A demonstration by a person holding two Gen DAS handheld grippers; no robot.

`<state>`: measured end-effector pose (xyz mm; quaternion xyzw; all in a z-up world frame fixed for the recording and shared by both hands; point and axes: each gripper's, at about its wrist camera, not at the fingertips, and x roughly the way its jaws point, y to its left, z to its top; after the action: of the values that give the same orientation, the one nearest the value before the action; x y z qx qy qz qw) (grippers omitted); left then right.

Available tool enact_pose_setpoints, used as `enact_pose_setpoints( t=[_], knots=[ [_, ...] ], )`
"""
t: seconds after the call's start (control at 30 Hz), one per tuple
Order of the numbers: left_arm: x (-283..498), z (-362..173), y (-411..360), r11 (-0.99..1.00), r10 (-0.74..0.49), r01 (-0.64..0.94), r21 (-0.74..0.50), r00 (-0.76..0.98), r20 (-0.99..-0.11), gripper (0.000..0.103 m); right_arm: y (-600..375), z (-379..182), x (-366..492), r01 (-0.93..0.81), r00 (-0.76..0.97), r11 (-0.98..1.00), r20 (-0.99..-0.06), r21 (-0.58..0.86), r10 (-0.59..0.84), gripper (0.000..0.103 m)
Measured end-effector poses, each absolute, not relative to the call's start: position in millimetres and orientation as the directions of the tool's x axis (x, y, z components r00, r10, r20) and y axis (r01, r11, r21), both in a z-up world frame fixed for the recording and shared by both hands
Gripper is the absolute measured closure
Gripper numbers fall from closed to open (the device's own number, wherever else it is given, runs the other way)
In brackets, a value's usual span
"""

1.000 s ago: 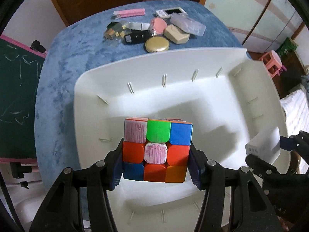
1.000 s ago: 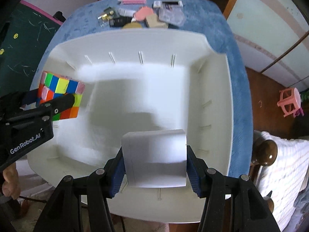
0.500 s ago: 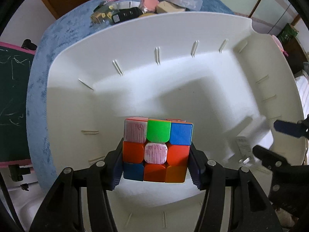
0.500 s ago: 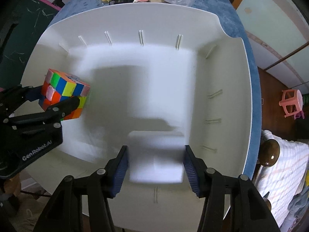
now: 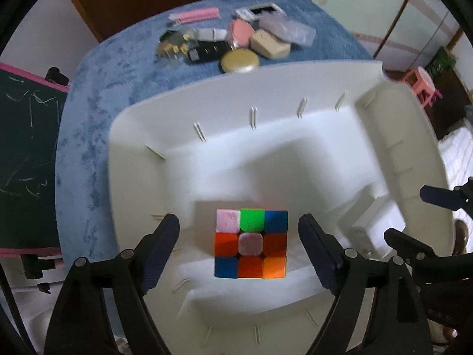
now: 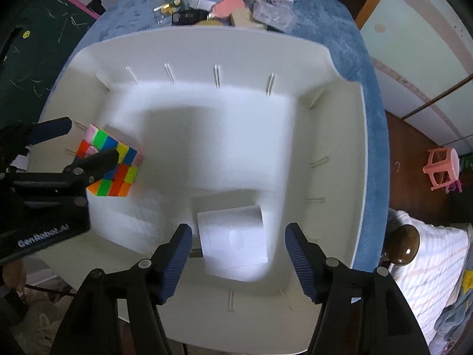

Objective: Organize rigid objects
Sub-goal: 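Lower the white card into the tray and open the right tool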

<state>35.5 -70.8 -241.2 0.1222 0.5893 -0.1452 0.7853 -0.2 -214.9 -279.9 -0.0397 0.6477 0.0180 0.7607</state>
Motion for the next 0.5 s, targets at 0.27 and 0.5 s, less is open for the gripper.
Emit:
enact_pose_setpoints(
  t=[0.27, 0.5],
  knots=[
    [45.6, -216.5, -59.2, 0.938, -0.125, 0.347, -0.011, 0.309, -0.943, 0.018, -216.9, -254.0, 5.4, -0.086, 0.217, 0.996, -0.976, -0.034, -0.015, 0.037],
    [54.4, -199.5, -49.2, 0.947, -0.167, 0.314, -0.069, 0.296, -0.940, 0.018, -226.8, -232.0, 14.3, -0.088, 0.264, 0.996, -0.965, -0.018, 0.006, 0.037]
  ],
)
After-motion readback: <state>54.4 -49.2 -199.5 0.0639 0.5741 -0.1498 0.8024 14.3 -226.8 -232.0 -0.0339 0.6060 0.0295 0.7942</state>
